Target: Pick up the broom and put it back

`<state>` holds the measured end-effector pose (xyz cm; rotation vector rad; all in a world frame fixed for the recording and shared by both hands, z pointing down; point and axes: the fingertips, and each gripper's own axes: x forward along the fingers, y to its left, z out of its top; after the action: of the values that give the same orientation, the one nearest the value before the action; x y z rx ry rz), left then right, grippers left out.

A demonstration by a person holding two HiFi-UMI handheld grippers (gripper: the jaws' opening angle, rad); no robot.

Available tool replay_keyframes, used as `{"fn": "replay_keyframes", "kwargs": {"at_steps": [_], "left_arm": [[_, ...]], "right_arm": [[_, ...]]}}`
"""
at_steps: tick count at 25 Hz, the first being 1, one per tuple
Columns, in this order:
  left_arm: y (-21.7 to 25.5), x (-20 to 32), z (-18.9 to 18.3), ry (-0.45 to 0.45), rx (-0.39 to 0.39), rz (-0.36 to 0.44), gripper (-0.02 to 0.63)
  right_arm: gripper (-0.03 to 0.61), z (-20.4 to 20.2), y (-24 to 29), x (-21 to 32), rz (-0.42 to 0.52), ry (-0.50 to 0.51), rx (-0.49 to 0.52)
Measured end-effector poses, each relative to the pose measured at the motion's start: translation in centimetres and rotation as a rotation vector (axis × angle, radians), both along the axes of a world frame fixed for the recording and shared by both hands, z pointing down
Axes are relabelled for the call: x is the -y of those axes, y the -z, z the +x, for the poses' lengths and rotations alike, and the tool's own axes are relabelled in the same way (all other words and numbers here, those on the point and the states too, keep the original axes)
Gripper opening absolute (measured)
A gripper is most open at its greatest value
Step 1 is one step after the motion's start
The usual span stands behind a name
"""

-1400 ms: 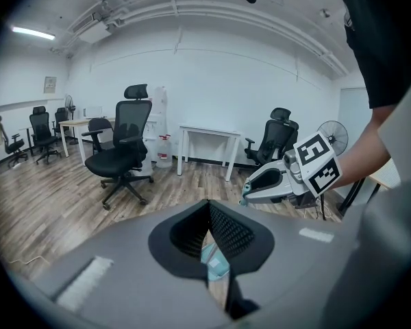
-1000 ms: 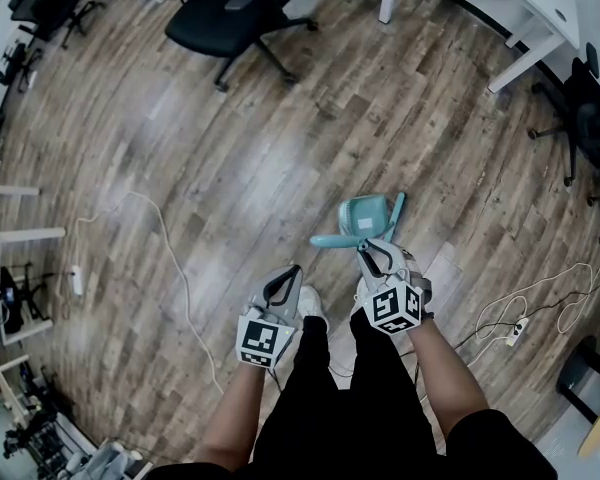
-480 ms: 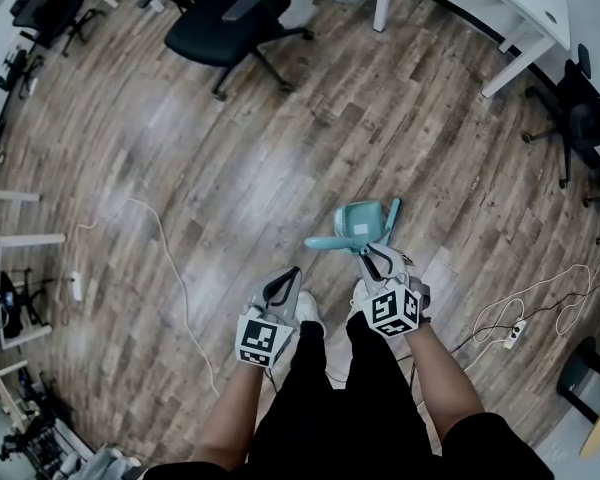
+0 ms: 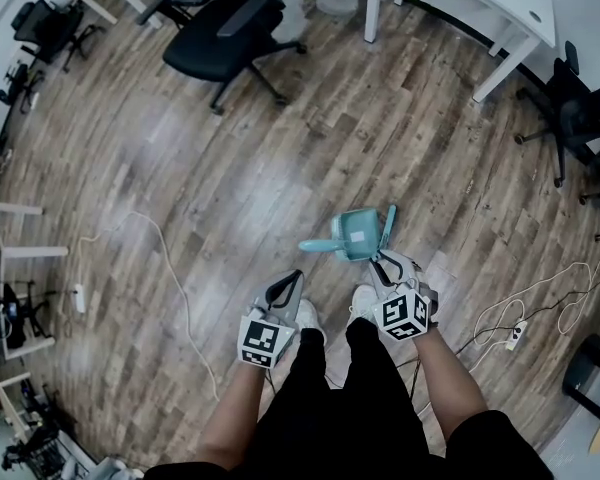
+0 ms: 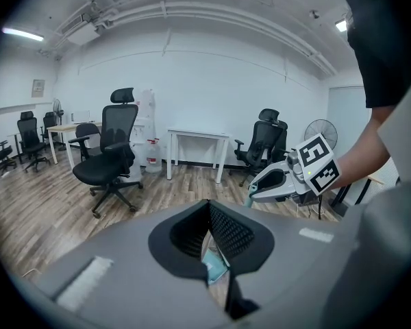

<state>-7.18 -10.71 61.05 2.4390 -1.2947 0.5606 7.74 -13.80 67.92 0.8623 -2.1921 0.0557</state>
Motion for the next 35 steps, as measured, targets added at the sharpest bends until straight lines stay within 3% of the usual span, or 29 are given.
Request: {"fn": "replay_keyframes", "kwargs": {"at_steps": [10,16,35], "left_arm": [[0.4,-0.6,1.1,-0.032,0.006,0.007,0.018],[2.7,0.3,2.1,-0.05,0.003,0.055,0.018],[10.6,3.2,2.8,-0.056,-0.066,0.221,0.018]], "right_arm": [[0.089,2.2,3.1,-0.2,0.029,-0.044,0.012],[0.089,2.8,6.9,-0.4,0.063,-0.064,0.04],[0.091,3.0,22.4,1.8,0.321,-0.162,0.234]]}}
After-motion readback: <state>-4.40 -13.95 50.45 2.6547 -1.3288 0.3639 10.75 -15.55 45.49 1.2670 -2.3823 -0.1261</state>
